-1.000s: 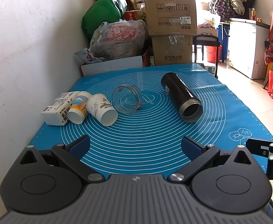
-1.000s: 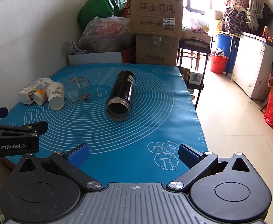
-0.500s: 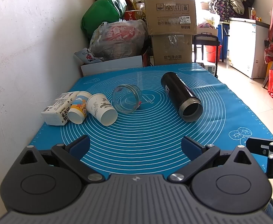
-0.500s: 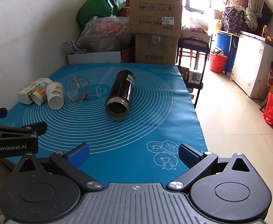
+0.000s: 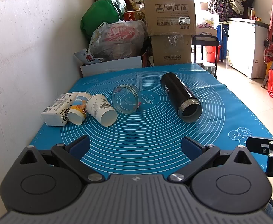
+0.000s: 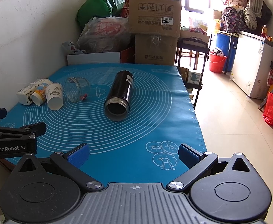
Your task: Flip cup upside down
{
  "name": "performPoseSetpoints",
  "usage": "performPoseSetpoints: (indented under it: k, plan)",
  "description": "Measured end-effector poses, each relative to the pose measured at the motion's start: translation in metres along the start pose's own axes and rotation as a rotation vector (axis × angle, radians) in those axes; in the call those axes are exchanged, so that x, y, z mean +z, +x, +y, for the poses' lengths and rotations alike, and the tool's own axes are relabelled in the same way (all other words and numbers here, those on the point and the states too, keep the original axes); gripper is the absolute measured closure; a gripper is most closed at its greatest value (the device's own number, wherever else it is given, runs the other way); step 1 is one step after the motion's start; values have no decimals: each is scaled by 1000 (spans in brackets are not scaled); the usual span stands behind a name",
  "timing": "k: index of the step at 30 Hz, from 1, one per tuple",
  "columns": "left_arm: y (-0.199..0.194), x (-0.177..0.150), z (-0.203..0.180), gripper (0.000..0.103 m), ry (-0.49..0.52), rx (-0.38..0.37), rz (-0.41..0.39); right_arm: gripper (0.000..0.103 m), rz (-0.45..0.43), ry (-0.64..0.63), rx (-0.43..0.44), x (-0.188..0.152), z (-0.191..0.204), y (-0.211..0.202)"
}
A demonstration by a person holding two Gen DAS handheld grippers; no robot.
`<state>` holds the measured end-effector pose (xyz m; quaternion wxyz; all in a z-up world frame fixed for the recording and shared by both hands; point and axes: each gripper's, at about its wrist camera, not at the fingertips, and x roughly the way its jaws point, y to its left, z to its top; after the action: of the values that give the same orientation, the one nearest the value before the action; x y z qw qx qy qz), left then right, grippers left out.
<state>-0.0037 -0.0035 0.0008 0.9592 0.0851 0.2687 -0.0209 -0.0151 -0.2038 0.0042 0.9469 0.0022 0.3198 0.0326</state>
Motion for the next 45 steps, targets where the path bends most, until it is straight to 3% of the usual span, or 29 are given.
performPoseSetpoints:
  k: [12,21,26,33,43,45]
  plan:
    - [3,8,-6,1,2,-22,5,0,-5,13,5,3,-8,2]
    - [46,52,-28,1,24,-59,9,0,-33,39,-24,27,-34,21]
    - [87,79,-42,1,-21,-110,87,0,-44,55,-48,45,-49,42]
    - [160,110,-78,1,7,-116,176,0,-28,80,-79,67,-74,87]
    - [254,113,-100,2,2,-95,367,0,4,84,-94,79,-93,137]
    - [266,110,-101,12,7,-110,406,0,8,85,-91,80,-94,143]
